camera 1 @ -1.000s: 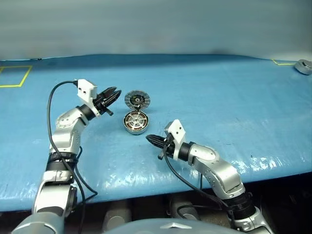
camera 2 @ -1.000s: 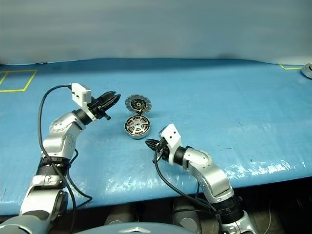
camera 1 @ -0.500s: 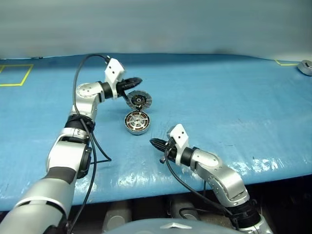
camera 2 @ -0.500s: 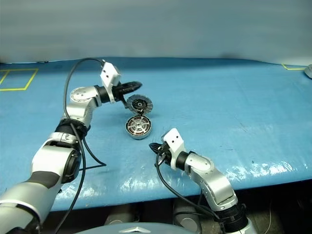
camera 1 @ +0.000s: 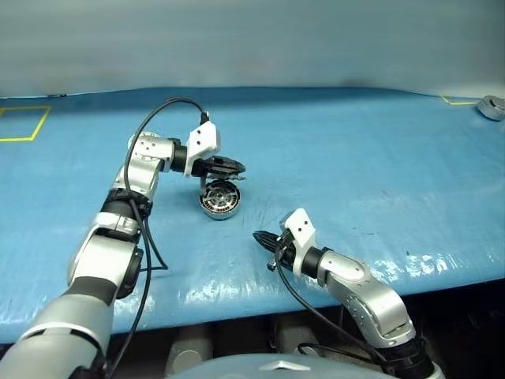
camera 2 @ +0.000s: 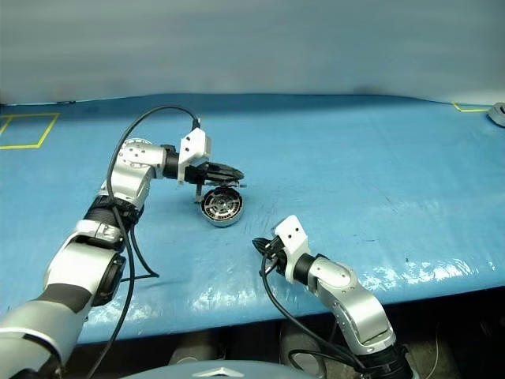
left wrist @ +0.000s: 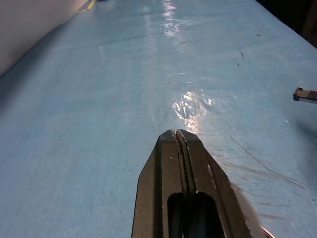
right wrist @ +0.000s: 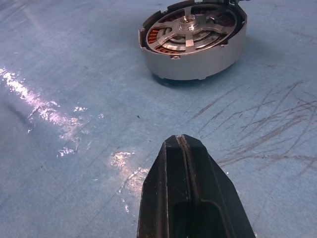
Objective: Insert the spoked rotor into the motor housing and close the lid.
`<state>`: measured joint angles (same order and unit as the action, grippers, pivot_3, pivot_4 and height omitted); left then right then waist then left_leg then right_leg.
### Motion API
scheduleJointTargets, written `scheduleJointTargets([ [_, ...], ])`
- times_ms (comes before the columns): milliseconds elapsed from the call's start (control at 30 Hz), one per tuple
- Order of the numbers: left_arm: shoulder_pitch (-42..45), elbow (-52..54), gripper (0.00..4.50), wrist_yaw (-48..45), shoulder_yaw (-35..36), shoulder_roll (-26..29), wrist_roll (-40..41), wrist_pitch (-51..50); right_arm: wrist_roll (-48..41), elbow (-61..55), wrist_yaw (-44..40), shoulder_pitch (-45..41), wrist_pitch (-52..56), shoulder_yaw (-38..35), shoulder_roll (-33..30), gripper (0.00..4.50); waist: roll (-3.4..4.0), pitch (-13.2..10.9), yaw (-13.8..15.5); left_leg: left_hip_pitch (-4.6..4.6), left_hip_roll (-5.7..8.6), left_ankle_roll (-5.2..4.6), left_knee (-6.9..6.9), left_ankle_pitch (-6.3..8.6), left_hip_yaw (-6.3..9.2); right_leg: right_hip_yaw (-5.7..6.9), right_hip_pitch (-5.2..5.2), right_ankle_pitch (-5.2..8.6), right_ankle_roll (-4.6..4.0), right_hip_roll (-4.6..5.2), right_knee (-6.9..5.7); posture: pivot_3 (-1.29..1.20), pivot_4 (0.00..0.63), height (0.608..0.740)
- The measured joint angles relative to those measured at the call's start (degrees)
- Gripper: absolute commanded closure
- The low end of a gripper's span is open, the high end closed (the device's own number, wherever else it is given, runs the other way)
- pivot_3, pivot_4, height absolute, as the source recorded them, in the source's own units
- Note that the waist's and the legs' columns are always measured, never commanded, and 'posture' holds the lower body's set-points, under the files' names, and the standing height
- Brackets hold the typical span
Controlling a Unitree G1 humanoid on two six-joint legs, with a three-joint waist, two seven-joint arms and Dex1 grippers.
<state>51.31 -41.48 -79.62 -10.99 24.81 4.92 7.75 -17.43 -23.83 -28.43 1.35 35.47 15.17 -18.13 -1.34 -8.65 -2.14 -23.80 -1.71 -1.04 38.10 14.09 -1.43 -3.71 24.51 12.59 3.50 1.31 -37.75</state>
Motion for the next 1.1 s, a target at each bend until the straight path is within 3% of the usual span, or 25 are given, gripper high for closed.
scheduleJointTargets([
  [500, -9.37, 7.62, 4.48, -2.14, -4.93, 3.39, -3.82, -1.44, 1.58, 0.47, 1.11, -1.22, -0.01, 0.56, 0.63, 4.5, 0.0, 0.0, 0.08, 0.0, 0.0, -0.01, 0.1, -0.01, 0.03, 0.01, -0.03, -0.01, 0.01, 0.01, -0.04, 0.0, 0.15, 0.74],
  [800, -15.74, 12.18, 4.48, 1.16, -6.4, 3.74, -5.22, 1.58, 1.87, 0.58, 2.06, -1.96, -0.02, 0.68, 1.81, 4.5, 0.02, 0.03, 0.23, 0.19, -0.01, -0.04, 0.18, -0.04, 0.02, 0.01, -0.23, 0.06, -0.04, 0.03, -0.06, 0.0, 0.15, 0.74],
  [967, -17.04, 14.12, 4.48, 3.63, -4.15, 3.19, -1.92, -2.18, 1.79, 0.59, 2.14, -2.36, -0.33, 0.32, 1.83, 4.5, 0.02, 0.03, 0.23, 0.12, -0.02, -0.08, 0.31, -0.08, 0.04, 0.0, -0.22, 0.14, 0.1, 0.04, -0.09, 0.0, 0.15, 0.74],
  [1100, -18.44, 20.71, 4.48, 6.42, 1.84, 2.56, 5.19, -6.77, 1.27, 1.06, 3.54, -3.41, -1.56, -2.19, 4.92, 4.5, 0.02, 0.03, 0.1, 0.08, -0.03, -0.09, 0.32, -0.08, 0.13, -0.01, -0.18, -0.05, 0.17, 0.06, -0.1, 0.0, 0.15, 0.74],
])
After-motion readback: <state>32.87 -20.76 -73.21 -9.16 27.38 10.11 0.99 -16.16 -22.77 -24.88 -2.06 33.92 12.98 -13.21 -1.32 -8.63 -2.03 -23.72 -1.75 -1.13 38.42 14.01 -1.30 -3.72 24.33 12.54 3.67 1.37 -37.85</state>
